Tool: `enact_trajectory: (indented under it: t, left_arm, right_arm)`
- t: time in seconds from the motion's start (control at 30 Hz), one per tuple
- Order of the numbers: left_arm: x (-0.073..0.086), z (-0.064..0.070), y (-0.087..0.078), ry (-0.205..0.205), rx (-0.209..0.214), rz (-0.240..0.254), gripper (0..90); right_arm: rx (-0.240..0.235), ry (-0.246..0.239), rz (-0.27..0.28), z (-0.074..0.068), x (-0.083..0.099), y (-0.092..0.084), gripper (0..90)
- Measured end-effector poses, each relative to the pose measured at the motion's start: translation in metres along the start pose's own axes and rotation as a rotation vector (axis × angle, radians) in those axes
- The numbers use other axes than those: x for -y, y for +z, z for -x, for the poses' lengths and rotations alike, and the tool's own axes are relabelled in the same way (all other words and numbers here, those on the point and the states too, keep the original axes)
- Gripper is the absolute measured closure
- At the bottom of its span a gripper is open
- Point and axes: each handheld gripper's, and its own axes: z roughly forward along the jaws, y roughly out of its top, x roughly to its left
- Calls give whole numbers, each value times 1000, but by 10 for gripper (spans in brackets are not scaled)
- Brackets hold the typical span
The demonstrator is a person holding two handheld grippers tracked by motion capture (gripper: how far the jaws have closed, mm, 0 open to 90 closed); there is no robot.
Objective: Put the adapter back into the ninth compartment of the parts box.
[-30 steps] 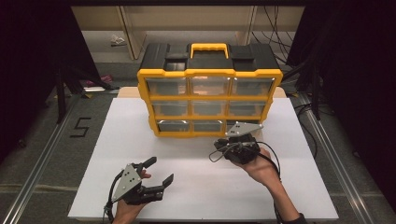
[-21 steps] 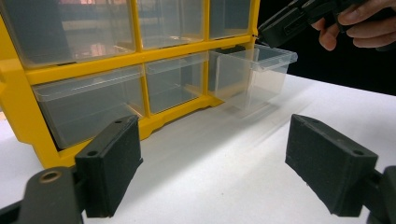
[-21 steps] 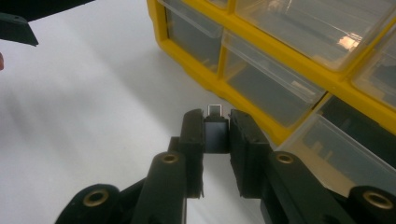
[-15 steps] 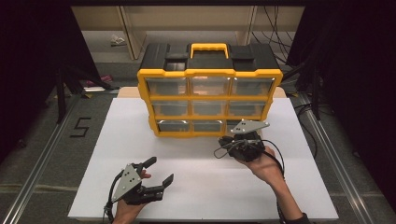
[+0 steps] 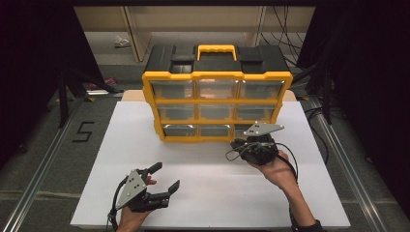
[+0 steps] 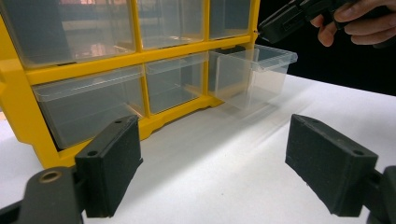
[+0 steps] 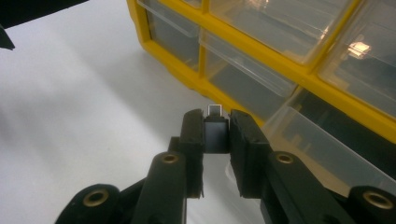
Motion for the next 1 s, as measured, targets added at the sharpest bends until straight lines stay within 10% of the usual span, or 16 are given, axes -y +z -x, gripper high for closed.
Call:
enact_trajectory:
  t: [1.0]
  left_arm:
    - [0, 0, 0, 1, -1, 0, 179]
  right_arm:
    - [81, 75, 25, 30, 10, -5, 763]
